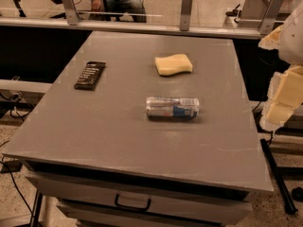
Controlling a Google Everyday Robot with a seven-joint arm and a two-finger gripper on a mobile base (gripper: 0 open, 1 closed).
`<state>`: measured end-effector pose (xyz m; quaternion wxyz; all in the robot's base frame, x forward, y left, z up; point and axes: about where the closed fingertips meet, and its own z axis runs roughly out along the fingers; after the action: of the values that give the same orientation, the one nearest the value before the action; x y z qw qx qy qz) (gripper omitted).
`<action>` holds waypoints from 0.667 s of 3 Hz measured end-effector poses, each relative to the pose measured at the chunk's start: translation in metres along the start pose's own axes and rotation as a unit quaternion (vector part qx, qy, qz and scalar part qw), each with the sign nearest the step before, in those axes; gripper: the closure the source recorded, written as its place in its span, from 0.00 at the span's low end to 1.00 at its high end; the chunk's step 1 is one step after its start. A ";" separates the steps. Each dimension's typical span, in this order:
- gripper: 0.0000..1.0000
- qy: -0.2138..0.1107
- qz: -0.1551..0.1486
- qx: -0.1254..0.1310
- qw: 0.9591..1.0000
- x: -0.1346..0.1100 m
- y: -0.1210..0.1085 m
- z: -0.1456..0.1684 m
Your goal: Move redbull can near rxbar chocolate
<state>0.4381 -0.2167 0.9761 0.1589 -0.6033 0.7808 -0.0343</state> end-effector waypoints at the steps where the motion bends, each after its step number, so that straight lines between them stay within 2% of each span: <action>1: 0.00 0.000 0.000 0.000 1.000 0.000 0.000 0.000; 2: 0.00 -0.003 -0.047 -0.009 0.999 -0.043 -0.003 0.008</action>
Offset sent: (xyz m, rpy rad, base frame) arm 0.0302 0.0821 -0.0005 -0.0387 0.0236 0.2025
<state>0.4532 -0.1758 0.9778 0.1545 -0.6407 0.7514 -0.0331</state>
